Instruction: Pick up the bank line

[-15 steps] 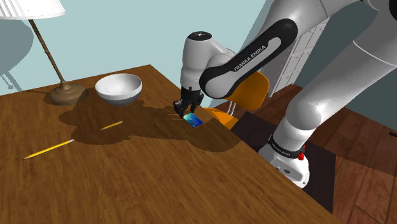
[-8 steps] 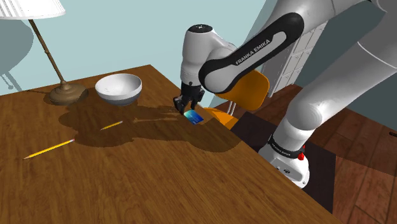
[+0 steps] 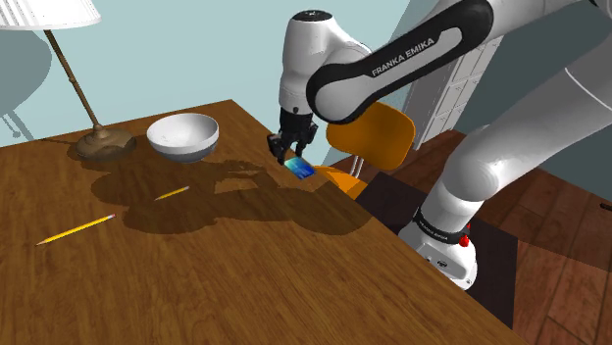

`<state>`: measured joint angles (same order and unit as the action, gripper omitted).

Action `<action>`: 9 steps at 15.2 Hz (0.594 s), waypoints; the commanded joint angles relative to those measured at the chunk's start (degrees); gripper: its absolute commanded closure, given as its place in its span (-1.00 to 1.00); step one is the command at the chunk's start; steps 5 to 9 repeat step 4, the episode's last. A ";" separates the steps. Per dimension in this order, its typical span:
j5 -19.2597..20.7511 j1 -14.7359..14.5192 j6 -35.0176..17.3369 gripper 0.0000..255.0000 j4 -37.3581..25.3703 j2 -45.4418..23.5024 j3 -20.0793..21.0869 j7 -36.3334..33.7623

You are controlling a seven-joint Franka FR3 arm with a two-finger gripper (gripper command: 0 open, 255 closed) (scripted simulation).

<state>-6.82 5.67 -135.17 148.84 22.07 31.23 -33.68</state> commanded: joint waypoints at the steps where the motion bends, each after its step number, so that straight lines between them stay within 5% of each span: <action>1: -0.27 -0.22 1.70 1.00 -0.81 0.89 -0.42 0.36; 9: -0.43 -0.34 2.75 1.00 -1.30 1.47 -0.70 0.59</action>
